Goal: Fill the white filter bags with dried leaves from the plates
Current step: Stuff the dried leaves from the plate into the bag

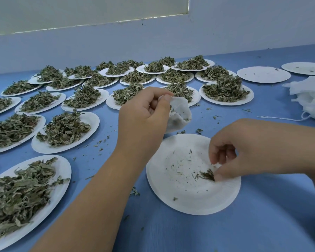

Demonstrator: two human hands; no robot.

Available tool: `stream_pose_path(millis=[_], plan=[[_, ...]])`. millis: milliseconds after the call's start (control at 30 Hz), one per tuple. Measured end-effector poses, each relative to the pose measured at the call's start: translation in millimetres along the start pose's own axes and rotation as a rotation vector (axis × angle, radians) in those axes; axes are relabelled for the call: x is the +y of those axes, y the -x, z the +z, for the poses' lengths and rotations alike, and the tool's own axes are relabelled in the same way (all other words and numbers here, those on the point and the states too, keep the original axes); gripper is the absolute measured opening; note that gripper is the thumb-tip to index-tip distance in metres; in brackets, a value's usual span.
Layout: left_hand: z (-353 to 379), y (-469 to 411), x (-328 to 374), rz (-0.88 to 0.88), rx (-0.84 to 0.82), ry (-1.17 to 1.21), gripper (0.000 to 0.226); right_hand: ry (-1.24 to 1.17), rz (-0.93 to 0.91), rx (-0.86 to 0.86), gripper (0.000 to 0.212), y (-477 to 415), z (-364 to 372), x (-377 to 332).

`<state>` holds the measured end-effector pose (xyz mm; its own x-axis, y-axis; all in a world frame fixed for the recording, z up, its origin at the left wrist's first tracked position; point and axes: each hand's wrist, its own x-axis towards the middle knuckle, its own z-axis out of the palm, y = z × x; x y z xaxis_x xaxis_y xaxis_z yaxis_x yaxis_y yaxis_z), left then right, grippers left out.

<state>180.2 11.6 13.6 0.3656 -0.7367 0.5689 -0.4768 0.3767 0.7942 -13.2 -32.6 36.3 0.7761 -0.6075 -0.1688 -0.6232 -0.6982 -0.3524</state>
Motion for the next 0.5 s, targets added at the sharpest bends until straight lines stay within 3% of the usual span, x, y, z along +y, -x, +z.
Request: stream_pose_path(millis=[100,300,500], plan=[[0,0,0,0.014,-0.006,-0.018,0.025,0.016,0.005,-0.021,0.04,-3,9,-5],[2,0,-2,0.018,0.001,-0.04,0.026,0.084,-0.046,0.03,0.007,-7,18,-12],[3,0,-3,0.02,-0.006,-0.037,0.026,0.214,-0.064,0.08,0.003,-12,24,-20]])
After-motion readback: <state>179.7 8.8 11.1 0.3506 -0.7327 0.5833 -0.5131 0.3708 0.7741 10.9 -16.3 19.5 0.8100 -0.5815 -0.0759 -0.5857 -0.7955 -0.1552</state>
